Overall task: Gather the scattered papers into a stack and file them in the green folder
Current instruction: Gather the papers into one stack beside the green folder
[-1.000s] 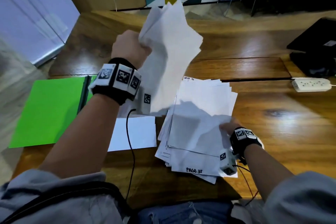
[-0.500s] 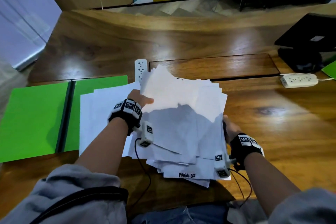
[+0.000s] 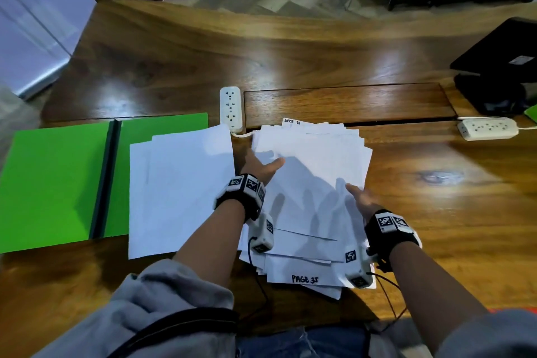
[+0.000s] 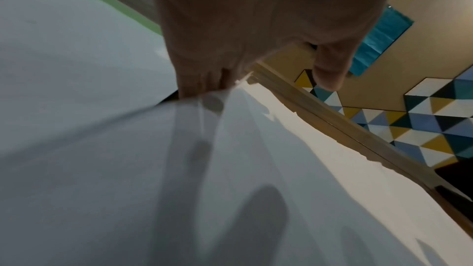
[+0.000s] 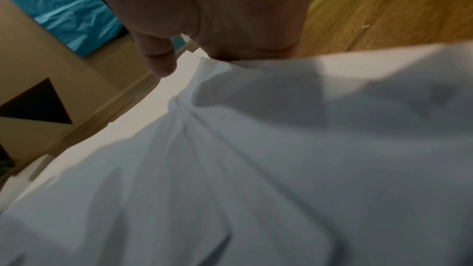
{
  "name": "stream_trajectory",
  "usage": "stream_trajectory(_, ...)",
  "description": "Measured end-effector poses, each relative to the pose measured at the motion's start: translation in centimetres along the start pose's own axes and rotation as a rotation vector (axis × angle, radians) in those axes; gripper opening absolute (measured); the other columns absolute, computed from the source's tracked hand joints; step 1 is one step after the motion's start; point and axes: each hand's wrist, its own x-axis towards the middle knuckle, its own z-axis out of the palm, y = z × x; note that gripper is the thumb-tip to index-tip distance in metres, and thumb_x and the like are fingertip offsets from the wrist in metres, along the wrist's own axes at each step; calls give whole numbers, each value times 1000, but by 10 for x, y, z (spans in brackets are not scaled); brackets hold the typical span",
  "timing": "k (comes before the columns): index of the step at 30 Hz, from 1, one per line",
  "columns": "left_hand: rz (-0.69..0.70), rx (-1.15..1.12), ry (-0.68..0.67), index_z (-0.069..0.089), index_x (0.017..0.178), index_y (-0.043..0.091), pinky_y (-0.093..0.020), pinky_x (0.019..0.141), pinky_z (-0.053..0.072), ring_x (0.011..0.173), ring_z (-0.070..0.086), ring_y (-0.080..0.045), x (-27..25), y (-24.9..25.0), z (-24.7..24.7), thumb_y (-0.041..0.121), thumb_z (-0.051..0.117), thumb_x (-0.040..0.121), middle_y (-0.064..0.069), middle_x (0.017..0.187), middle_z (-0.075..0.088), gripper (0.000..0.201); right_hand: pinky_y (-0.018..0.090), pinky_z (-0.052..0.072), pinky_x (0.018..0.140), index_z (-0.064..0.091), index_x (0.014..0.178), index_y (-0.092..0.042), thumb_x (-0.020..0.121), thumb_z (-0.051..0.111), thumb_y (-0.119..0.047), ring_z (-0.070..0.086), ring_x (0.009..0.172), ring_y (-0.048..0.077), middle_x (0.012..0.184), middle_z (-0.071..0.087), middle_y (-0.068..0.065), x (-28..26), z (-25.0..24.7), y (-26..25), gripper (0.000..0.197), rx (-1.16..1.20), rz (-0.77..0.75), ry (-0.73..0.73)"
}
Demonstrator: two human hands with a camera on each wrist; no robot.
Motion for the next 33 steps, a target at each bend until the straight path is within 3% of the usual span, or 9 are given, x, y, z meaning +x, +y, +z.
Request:
stream_trajectory(7,68,57,-25,12,151,14,-37,111,29,140,34,-29,-3,-13,-17,47,58,86,-9,155,29,87,45,45,96,37,139,-11,76,75,-31,52,121,39,137,50,11,-1,2,14,76,-168,-60,60)
stream_trajectory(11,-79,139,336,22,145,10,-45,105,38,132,39,-35,-3,-35,-59,28,61,83,-18,142,43,75,49,47,99,40,138,-9,74,77,-29,54,119,39,135,53,18,2,8,12,77,-213,-99,108)
stream_trajectory(16,-415,242,565,11,147,0,-47,116,19,143,18,-36,-5,-80,-132,25,59,84,-21,154,16,83,49,45,100,34,143,-9,78,74,-34,50,124,40,140,48,20,1,8,12,80,-290,-87,123)
stream_trajectory(19,-437,326,487,12,149,2,-53,117,21,143,18,-42,-15,-96,-159,23,57,88,-24,156,14,78,49,43,102,28,146,-8,80,72,-36,47,127,41,144,43,21,4,8,13,84,-327,-68,129)
stream_trajectory(23,-588,749,263,25,148,12,-57,89,50,129,39,-51,-44,-95,-158,35,54,93,-27,149,28,67,48,43,102,27,147,-8,81,71,-36,47,127,42,145,41,21,3,9,12,84,-335,-62,126)
stream_trajectory(26,-510,957,135,31,146,15,-57,93,48,126,44,-48,-50,-90,-158,28,53,94,-24,146,35,58,51,43,101,26,146,-9,80,73,-31,47,126,43,144,42,21,-1,8,10,84,-332,-96,134)
stream_trajectory(28,-487,957,99,34,144,20,-47,94,51,126,45,-45,-52,-89,-162,23,56,92,-21,148,34,56,52,42,102,26,146,-9,80,73,-31,46,127,42,145,42,21,-3,7,10,84,-332,-100,128)
stream_trajectory(30,-387,881,125,47,136,19,-21,78,50,119,56,-30,-50,-88,-164,23,60,88,-16,145,42,50,51,41,103,26,145,-9,80,73,-30,46,128,42,145,42,20,-3,6,10,83,-336,-102,128)
stream_trajectory(33,-244,757,334,64,118,14,-28,74,52,95,66,-26,-49,-80,-167,22,55,86,-16,129,60,34,51,41,104,25,145,-9,81,73,-30,45,128,42,145,41,21,1,5,13,83,-320,-107,111)
